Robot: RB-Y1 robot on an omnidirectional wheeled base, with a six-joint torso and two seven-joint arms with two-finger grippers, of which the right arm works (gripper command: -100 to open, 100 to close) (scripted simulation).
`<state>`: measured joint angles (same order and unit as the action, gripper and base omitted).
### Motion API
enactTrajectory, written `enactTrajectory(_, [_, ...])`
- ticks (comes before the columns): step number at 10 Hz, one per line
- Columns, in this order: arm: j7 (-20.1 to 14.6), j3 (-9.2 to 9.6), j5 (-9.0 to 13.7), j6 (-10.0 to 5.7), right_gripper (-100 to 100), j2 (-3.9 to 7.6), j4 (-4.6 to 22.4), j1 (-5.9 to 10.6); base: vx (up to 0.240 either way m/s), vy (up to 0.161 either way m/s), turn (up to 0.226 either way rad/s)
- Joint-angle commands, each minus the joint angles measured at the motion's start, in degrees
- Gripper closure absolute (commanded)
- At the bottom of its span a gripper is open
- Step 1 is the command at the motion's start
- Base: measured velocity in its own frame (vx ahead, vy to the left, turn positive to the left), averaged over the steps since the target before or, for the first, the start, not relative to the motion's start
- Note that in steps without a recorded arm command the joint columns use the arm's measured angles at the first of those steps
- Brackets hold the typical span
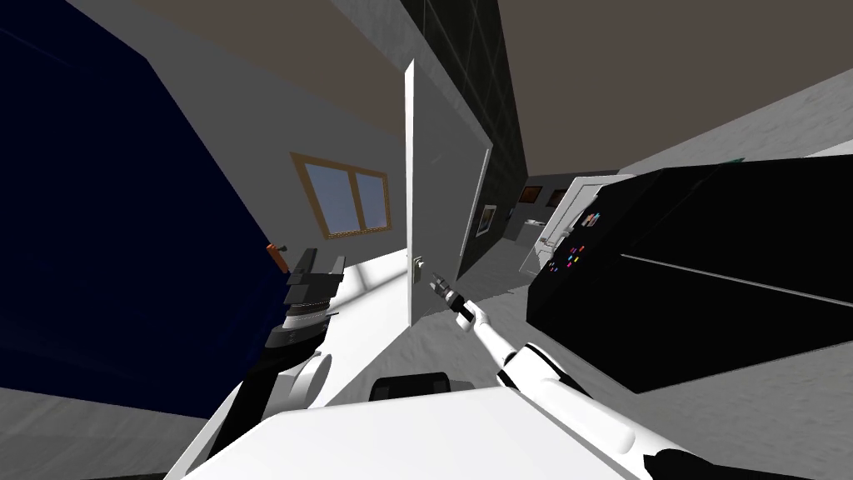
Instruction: Push the door open
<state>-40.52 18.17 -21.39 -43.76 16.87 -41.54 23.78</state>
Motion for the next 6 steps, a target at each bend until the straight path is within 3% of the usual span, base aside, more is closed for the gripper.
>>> enactTrajectory(1, [-1.17,0.38,-0.58,-0.27,-100,0.32,1.69,1.13,0.055,-0.044,0.011])
enactTrajectory(4, [-3.29,1.07,-1.68,-1.09,-100,1.0,5.52,3.58,0.059,-0.045,0.012])
enactTrajectory(6, [-2.25,0.64,-1.18,-0.47,-100,0.37,5.12,3.32,0.075,0.011,0.039])
